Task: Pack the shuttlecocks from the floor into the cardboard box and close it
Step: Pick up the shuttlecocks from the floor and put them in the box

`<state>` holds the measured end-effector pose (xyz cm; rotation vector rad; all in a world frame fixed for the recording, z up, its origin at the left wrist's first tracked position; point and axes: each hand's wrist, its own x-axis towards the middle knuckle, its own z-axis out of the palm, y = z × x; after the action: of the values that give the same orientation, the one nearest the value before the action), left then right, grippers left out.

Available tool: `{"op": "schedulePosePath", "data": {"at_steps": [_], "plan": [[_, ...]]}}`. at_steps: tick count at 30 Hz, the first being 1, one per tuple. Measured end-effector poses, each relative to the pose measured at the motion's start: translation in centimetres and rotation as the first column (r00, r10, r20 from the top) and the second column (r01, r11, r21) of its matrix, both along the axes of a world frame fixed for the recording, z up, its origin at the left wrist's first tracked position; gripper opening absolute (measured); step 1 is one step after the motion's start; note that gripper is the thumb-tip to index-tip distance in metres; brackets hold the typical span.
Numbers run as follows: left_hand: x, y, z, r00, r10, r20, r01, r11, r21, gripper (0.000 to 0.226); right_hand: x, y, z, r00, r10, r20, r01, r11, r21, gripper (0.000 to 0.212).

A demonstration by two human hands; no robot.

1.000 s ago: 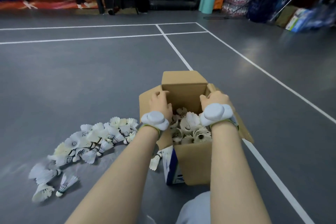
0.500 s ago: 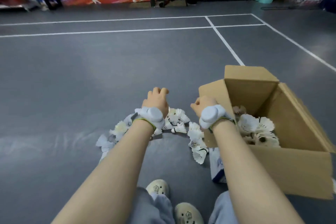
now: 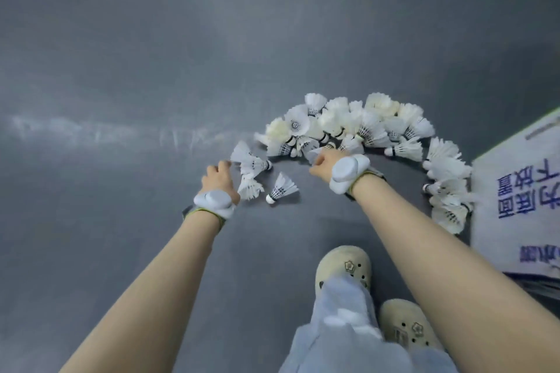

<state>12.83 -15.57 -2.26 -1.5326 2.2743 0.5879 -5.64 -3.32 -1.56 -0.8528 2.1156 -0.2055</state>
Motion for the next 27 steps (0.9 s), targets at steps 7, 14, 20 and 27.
{"op": "schedulePosePath", "data": {"at_steps": [7, 14, 20, 27], "plan": [[-1.0, -1.6, -7.0, 1.0, -0.018, -0.015, 0.018, 1.0, -0.022, 0.085, 2.6, -2.7, -6.8, 0.982, -0.123, 0.14, 0.14, 0.983, -0.115, 0.055], [-2.9, -5.3, -12.0, 0.975, -0.176, -0.134, 0.168, 0.983, -0.068, 0.101, 4.1, -4.3, -11.3, 0.954, -0.132, 0.269, 0.203, 0.945, -0.256, 0.061], [-3.0, -6.4, -12.7, 0.892, -0.283, -0.354, 0.262, 0.959, -0.106, 0.082, 4.6, -5.6, -11.8, 0.914, -0.119, 0.387, 0.234, 0.936, -0.264, 0.066], [-5.5, -4.2, -11.6, 0.809, -0.345, -0.477, 0.355, 0.932, -0.072, 0.058, 4.3, -5.5, -12.5, 0.859, -0.191, 0.476, 0.337, 0.909, -0.244, 0.08]]}}
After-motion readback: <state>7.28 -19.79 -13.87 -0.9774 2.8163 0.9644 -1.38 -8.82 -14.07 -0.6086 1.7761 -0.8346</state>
